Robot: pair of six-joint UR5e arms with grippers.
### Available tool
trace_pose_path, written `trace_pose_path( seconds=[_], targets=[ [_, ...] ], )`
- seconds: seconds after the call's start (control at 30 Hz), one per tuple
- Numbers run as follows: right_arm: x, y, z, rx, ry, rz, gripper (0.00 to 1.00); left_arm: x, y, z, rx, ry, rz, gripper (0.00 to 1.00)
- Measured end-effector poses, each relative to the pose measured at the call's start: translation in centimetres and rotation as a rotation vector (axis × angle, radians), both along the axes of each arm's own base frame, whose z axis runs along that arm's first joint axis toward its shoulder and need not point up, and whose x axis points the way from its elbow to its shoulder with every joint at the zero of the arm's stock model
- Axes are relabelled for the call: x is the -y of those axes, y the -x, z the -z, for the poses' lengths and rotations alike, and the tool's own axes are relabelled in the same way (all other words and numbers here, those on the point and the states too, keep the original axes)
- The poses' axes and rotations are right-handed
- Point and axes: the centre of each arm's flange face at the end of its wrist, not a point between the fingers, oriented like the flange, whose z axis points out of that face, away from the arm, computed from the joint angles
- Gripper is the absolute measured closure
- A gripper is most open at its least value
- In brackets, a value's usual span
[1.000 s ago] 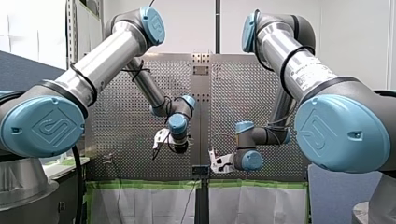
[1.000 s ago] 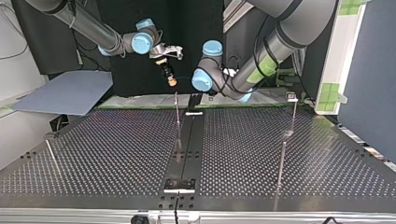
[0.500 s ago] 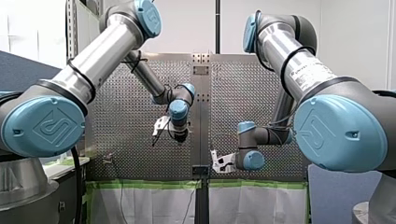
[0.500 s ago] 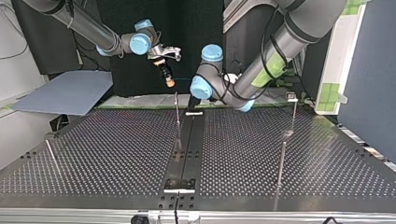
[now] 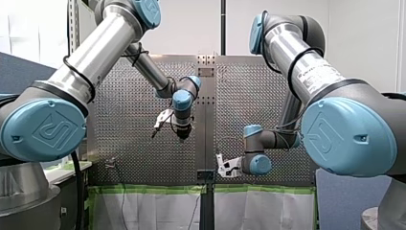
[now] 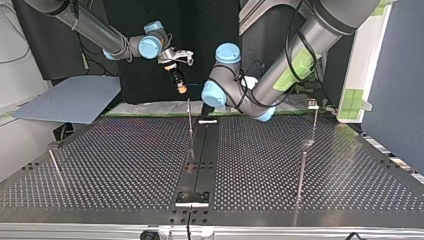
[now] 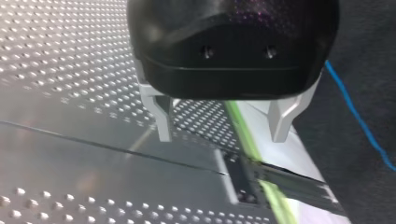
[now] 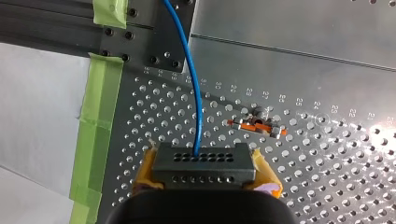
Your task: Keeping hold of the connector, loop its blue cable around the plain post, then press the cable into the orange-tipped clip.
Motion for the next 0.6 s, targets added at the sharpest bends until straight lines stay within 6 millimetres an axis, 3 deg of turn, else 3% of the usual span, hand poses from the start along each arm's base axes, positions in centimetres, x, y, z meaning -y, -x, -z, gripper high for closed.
trace_pose_path(
  seconds=[0.2, 0.6],
  targets=[
    [0.0, 0.0, 0.0, 0.002, 0.0, 0.0, 1.0, -1.0, 0.3, 1.2, -0.071, -0.057, 0.001, 0.0],
    [0.0, 0.0, 0.0, 0.003, 0.001, -0.001, 1.0, -2.1, 1.3, 6.0, -0.266, -0.135, 0.03, 0.0]
  ],
)
